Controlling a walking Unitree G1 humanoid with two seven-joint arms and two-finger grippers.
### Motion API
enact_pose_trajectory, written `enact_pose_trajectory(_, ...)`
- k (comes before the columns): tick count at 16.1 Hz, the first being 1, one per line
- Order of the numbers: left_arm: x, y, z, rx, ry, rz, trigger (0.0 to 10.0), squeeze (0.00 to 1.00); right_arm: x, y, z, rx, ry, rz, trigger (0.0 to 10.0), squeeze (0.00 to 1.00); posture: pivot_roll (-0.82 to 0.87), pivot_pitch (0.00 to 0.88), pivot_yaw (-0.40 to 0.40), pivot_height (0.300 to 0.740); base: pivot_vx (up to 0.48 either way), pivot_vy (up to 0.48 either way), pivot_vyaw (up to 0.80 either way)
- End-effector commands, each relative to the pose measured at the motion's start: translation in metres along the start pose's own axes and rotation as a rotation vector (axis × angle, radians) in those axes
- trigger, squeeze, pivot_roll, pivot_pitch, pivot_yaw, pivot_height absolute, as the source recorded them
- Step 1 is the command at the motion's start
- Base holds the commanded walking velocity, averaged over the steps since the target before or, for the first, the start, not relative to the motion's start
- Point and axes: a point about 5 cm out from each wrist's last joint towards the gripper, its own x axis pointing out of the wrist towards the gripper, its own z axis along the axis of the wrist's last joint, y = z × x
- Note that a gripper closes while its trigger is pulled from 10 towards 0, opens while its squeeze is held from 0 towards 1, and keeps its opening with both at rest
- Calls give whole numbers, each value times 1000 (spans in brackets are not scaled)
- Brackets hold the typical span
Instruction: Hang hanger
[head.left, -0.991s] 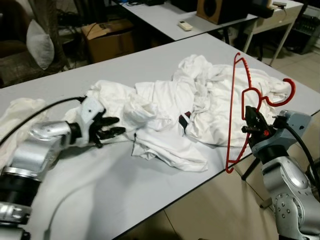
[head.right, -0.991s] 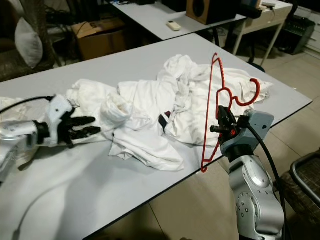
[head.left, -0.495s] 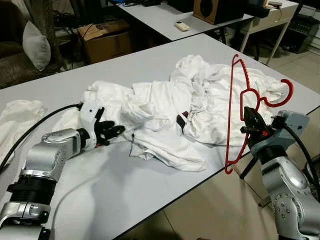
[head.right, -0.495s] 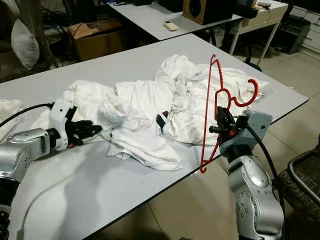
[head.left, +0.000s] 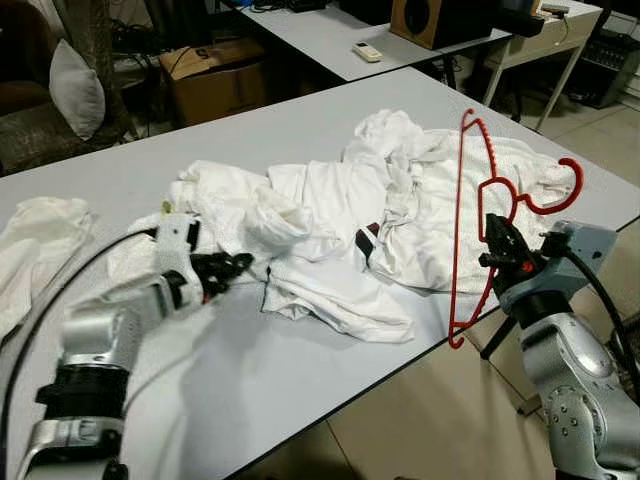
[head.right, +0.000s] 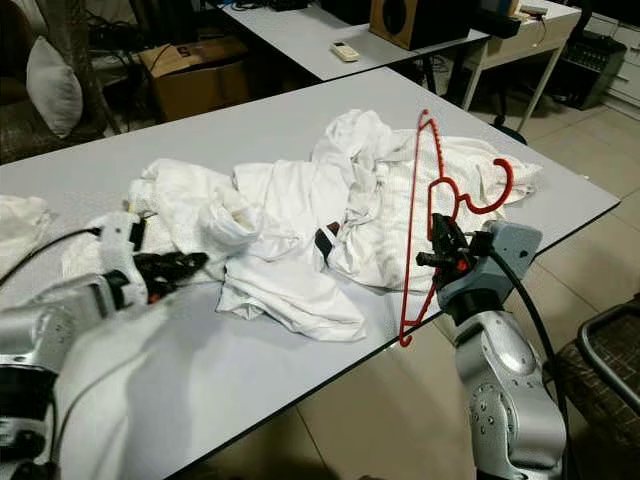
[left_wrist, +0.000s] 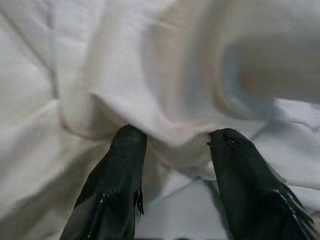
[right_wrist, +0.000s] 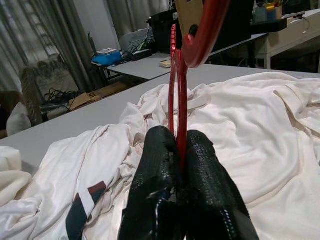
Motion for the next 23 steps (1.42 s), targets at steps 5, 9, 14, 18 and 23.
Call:
enact_pose_trajectory(5, 7, -6, -4, -57, -17, -10, 0, 0, -4, 1, -1, 5, 5, -6, 10000, 0, -178, 0, 40, 740, 0, 0, 0)
enact_pose_trajectory(9, 8, 4, -5, -81, -55, 70, 0, 0, -3, 1, -1, 7, 4, -9, 10000, 0, -176, 0, 41, 740, 0, 0, 0)
enact_pose_trajectory(14, 10, 9, -6, -109, -97, 125, 0, 0, -2, 2, -1, 7, 2, -5, 10000, 0, -175, 0, 37, 740, 0, 0, 0)
enact_pose_trajectory(18, 10, 9, -2, -161, -164, 96, 0, 0, -2, 2, -1, 7, 3, -5, 10000, 0, -173, 0, 35, 740, 0, 0, 0)
enact_pose_trajectory(23, 9, 8, 1, -196, -213, 83, 0, 0, -2, 2, -2, 7, 5, -5, 10000, 0, -172, 0, 36, 740, 0, 0, 0)
